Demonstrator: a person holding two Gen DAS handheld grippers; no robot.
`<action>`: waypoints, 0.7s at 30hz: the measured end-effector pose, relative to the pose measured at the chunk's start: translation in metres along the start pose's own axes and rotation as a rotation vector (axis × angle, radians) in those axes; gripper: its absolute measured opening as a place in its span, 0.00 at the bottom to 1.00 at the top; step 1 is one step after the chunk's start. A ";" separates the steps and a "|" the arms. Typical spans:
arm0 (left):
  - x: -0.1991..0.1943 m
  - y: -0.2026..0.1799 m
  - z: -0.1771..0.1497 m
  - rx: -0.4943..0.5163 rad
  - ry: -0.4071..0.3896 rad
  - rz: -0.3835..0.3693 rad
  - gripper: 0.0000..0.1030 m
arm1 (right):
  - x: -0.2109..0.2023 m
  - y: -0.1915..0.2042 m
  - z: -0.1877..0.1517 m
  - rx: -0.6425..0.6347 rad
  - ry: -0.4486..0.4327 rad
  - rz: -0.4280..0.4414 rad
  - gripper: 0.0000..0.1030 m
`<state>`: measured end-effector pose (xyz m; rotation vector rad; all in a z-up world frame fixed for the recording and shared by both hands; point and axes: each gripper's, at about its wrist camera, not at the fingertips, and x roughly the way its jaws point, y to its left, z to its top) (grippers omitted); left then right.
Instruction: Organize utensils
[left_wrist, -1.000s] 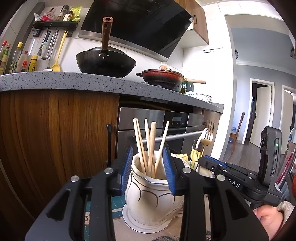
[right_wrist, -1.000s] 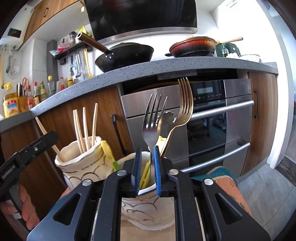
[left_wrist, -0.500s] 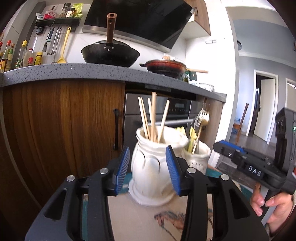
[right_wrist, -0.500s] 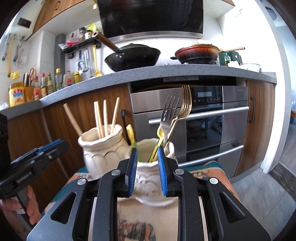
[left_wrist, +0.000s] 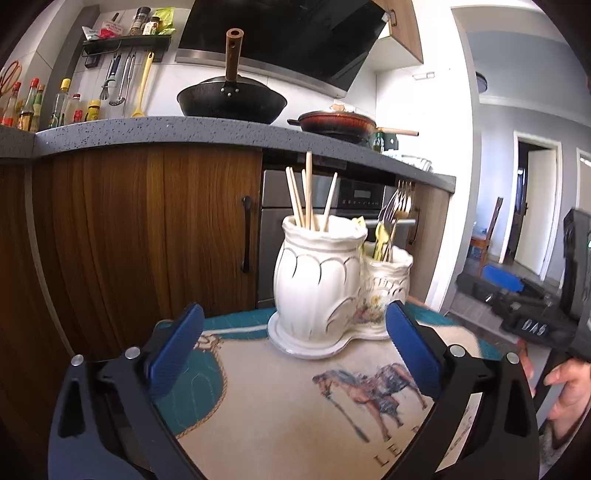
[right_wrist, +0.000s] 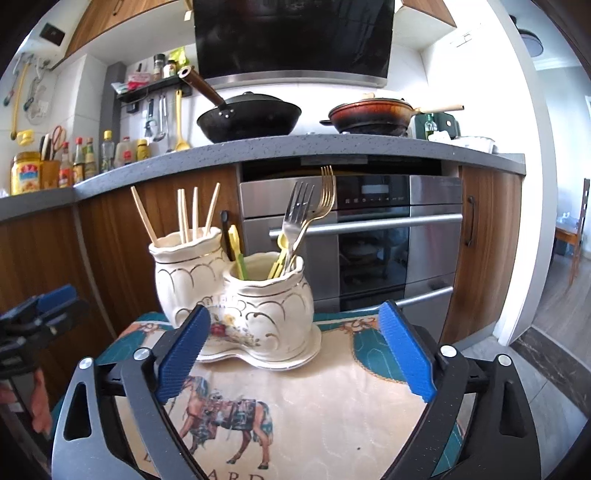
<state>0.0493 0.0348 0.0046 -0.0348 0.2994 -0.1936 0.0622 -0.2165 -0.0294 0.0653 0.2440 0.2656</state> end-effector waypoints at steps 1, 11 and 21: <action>0.000 -0.001 -0.001 0.012 0.001 0.004 0.94 | 0.000 -0.001 -0.001 0.002 0.000 0.007 0.93; 0.004 -0.009 -0.008 0.074 0.020 0.023 0.95 | 0.007 0.009 -0.007 -0.082 -0.008 0.017 0.95; 0.007 -0.016 -0.010 0.100 0.033 0.018 0.95 | 0.005 0.018 -0.008 -0.122 -0.018 0.029 0.95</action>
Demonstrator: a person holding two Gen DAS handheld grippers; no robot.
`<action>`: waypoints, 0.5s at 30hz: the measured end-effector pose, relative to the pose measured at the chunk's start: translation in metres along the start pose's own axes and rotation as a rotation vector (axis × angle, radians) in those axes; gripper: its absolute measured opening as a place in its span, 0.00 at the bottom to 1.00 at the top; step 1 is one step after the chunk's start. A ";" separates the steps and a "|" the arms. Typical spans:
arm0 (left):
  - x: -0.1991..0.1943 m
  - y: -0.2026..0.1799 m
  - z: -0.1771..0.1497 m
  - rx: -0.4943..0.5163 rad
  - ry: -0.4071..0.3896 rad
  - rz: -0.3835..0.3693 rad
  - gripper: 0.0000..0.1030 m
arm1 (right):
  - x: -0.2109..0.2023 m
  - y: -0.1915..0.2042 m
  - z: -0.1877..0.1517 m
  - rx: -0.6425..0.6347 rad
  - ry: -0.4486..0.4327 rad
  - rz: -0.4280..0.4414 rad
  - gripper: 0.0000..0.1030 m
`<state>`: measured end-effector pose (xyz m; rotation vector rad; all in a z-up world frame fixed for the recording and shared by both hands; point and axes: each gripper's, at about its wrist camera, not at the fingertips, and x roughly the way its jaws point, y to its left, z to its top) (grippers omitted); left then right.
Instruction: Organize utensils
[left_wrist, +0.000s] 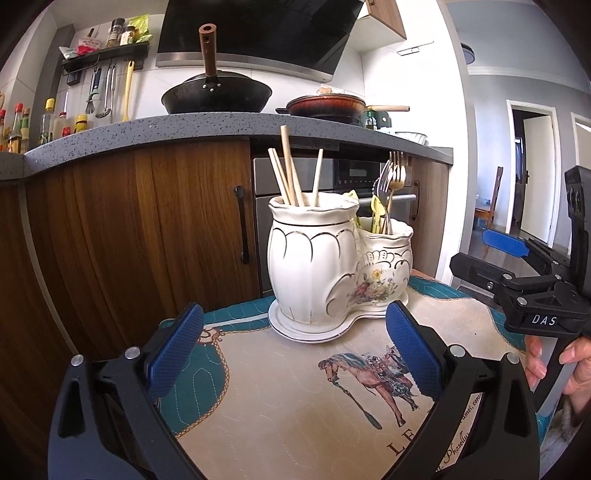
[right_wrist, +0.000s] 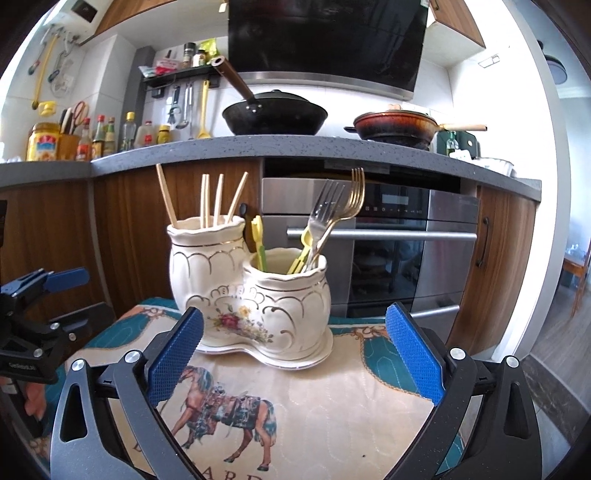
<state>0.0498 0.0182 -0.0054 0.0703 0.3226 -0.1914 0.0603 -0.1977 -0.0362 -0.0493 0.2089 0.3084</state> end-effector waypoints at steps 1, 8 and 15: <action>0.000 -0.001 0.000 0.004 -0.001 -0.001 0.95 | 0.001 0.000 0.000 -0.001 0.002 -0.001 0.95; -0.001 -0.002 0.000 0.004 -0.003 0.002 0.95 | 0.002 -0.002 0.000 0.006 0.008 -0.003 0.95; 0.000 -0.002 0.000 0.004 -0.002 0.002 0.95 | 0.002 0.000 -0.001 -0.002 0.008 -0.006 0.95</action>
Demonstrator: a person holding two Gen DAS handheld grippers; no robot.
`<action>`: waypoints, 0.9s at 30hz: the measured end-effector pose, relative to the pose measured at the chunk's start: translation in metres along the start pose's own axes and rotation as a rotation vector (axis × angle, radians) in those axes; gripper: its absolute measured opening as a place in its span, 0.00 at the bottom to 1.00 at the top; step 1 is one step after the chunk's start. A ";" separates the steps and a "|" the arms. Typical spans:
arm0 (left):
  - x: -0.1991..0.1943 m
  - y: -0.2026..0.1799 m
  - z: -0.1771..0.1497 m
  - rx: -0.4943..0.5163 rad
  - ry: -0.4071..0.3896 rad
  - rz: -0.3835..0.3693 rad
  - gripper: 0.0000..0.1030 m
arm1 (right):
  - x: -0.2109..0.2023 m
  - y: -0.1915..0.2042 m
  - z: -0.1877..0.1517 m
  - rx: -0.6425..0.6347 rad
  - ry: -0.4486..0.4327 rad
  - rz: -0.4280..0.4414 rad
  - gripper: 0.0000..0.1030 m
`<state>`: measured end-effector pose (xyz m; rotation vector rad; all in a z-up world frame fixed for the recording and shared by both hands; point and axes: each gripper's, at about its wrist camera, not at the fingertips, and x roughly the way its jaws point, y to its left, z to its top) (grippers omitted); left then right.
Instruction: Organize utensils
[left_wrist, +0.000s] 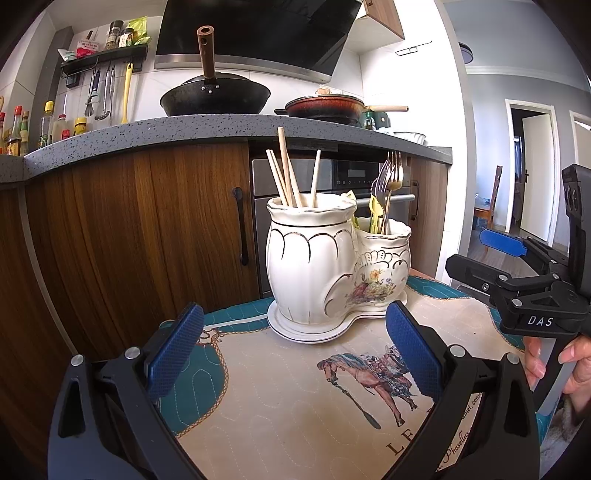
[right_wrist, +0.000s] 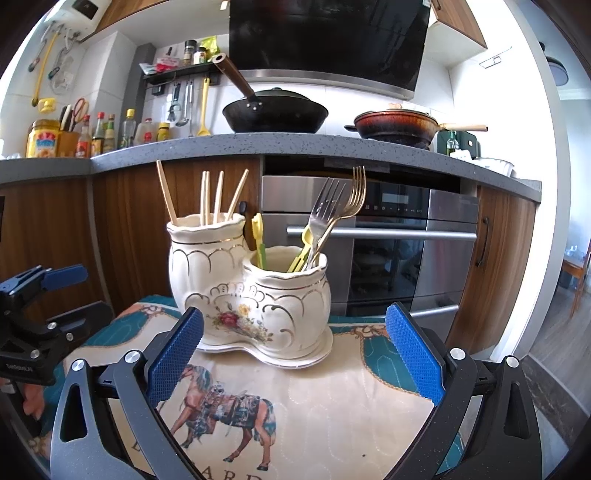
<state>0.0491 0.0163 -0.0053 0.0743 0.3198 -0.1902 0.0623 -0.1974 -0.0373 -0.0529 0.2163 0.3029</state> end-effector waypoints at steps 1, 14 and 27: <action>0.000 0.000 0.000 0.000 0.000 0.000 0.95 | 0.000 0.000 0.000 0.001 0.000 0.001 0.95; 0.001 0.000 -0.001 -0.007 0.003 -0.004 0.95 | 0.000 0.000 0.000 0.001 0.000 0.000 0.95; 0.000 0.000 -0.001 -0.007 0.006 0.001 0.95 | 0.000 0.000 0.000 0.001 0.001 0.001 0.95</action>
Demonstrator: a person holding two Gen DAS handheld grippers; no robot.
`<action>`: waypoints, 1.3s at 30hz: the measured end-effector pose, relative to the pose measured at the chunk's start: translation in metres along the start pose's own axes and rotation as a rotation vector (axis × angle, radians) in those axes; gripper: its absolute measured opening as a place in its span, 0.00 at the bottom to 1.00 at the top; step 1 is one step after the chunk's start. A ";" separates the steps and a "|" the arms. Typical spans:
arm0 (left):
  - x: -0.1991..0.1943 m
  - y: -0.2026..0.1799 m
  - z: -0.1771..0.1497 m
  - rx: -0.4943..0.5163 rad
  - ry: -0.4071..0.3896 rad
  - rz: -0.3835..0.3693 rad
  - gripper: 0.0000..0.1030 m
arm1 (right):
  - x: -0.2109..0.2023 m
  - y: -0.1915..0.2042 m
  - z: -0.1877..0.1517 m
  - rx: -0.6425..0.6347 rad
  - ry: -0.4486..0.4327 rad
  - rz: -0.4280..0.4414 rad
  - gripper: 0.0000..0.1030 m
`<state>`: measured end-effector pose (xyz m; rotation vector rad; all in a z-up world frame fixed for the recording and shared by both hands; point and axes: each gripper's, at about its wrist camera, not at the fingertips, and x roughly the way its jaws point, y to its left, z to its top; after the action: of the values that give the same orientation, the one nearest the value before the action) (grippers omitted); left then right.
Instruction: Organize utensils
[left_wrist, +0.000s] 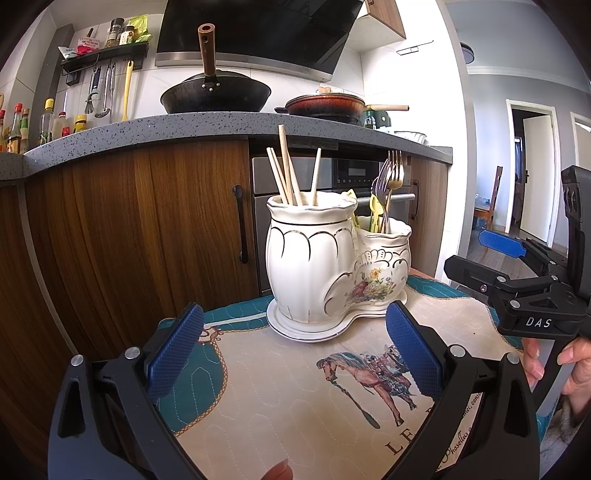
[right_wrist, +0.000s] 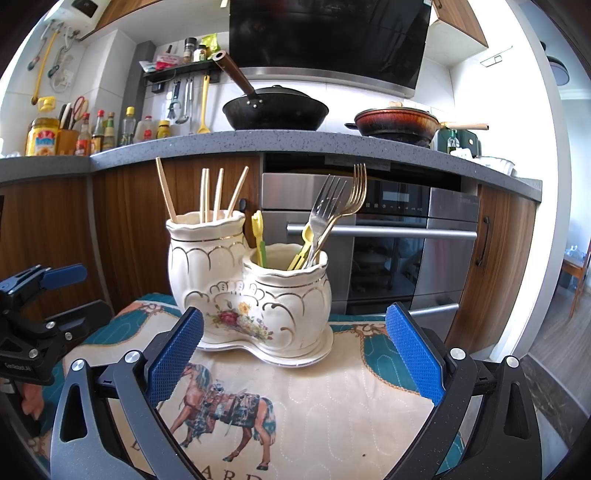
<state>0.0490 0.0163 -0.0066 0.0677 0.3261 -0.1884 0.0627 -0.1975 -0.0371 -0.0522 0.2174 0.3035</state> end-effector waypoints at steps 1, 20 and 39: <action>0.000 0.000 0.000 0.000 0.000 0.000 0.95 | 0.000 0.000 0.000 0.000 0.000 0.000 0.95; 0.000 0.002 0.001 -0.007 0.006 0.006 0.95 | 0.000 0.000 0.000 0.000 0.001 0.001 0.95; 0.000 0.002 0.001 -0.007 0.006 0.006 0.95 | 0.000 0.000 0.001 -0.001 0.003 0.001 0.95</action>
<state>0.0493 0.0179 -0.0057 0.0625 0.3321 -0.1816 0.0630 -0.1976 -0.0361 -0.0534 0.2201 0.3046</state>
